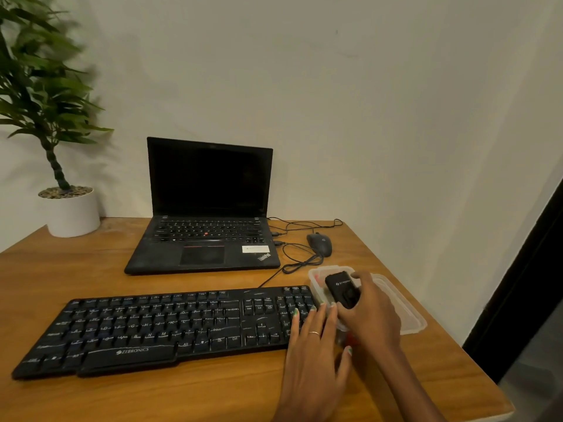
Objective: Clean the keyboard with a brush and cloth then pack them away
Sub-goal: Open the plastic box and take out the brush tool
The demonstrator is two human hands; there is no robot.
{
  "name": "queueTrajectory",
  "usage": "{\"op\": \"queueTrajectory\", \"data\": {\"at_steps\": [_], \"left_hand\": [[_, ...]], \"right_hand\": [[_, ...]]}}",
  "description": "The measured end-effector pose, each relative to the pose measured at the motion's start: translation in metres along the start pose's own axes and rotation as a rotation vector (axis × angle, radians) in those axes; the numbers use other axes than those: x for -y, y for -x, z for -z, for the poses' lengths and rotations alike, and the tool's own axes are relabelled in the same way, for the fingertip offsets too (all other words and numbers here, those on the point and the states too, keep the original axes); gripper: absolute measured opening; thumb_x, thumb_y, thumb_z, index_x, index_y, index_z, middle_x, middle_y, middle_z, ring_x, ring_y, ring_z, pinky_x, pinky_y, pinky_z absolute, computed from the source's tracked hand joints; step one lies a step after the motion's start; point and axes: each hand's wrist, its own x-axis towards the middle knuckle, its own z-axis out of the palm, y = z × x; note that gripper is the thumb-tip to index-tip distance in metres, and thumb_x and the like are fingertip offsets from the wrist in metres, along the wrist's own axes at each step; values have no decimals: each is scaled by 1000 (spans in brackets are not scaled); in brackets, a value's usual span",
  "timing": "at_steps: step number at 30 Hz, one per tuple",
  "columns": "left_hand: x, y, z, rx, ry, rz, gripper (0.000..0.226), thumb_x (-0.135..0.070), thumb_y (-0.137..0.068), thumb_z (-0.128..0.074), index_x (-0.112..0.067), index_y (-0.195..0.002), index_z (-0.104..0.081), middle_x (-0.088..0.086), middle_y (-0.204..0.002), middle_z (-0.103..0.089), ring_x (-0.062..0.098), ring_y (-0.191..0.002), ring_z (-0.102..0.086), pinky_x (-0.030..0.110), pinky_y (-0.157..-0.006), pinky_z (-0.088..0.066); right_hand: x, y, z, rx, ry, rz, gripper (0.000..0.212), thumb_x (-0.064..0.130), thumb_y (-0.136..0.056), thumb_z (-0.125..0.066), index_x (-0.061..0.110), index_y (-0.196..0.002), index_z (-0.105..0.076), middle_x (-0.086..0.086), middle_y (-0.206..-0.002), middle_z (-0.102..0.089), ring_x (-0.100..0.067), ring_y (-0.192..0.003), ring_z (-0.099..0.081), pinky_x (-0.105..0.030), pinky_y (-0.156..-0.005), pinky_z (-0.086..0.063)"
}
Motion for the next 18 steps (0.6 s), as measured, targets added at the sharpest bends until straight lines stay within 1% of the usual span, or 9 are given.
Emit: {"op": "queueTrajectory", "data": {"at_steps": [4,6,8,9,10,12,13,16,18], "left_hand": [[1,-1,0,-33,-29,13,63,-56,-81,-41,-21,-131,-57,-9,-126,-64,8,-115,-61,37,-105,-24],[2,-1,-1,-61,-39,26,61,-55,-80,-41,-21,-127,-62,-8,-123,-66,10,-113,-63,39,-107,-23],[4,-2,-4,-91,-51,67,60,-54,-79,-42,-20,-122,-66,-7,-119,-68,13,-112,-64,42,-111,-14],[5,-2,-5,-93,-56,90,60,-54,-77,-42,-20,-120,-68,-7,-117,-69,14,-111,-65,41,-111,-10],[6,-3,-5,-92,-64,103,60,-54,-76,-42,-20,-117,-70,-7,-115,-70,15,-110,-65,42,-111,-8],[7,-4,-6,-107,-88,87,54,-52,-71,-50,-21,-109,-73,-6,-109,-72,16,-108,-66,44,-111,-7],[7,-6,-6,-112,-101,64,52,-52,-67,-58,-22,-106,-74,-6,-107,-73,16,-108,-67,45,-111,-7],[13,-12,-5,-89,-134,6,52,-52,-60,-75,-26,-105,-74,-10,-108,-72,15,-112,-65,47,-113,-4],[21,-17,-4,-73,-153,-32,49,-54,-65,-72,-29,-107,-73,-12,-110,-71,16,-115,-62,49,-115,-3]], "right_hand": [[4,16,9,-170,-359,-16,55,23,-72,-79,34,-113,-45,8,-101,-58,-16,-94,-59,-19,-60,-48],[9,23,20,-181,-605,-71,56,13,-73,-78,33,-114,-44,8,-103,-55,-12,-92,-58,-12,-58,-47],[14,30,33,-138,-813,-159,58,8,-75,-76,27,-119,-44,4,-106,-53,-6,-88,-57,-11,-53,-48],[16,35,38,-104,-909,-210,60,7,-75,-76,25,-123,-44,3,-108,-53,-5,-89,-57,-14,-55,-51],[18,39,41,-68,-1010,-266,64,5,-74,-76,24,-126,-44,1,-110,-55,-8,-92,-58,-22,-62,-55],[19,48,45,-4,-1212,-371,75,1,-67,-76,22,-131,-44,-4,-117,-58,-23,-102,-61,-44,-78,-57],[19,52,46,30,-1314,-413,79,-1,-62,-75,20,-132,-45,-8,-118,-59,-28,-104,-61,-48,-80,-56],[23,61,49,156,-1553,-508,76,-5,-59,-69,13,-130,-50,-16,-113,-65,-34,-103,-63,-43,-78,-56],[28,67,49,238,-1628,-533,68,-7,-61,-66,6,-127,-53,-20,-112,-66,-35,-103,-63,-42,-78,-56]]}}
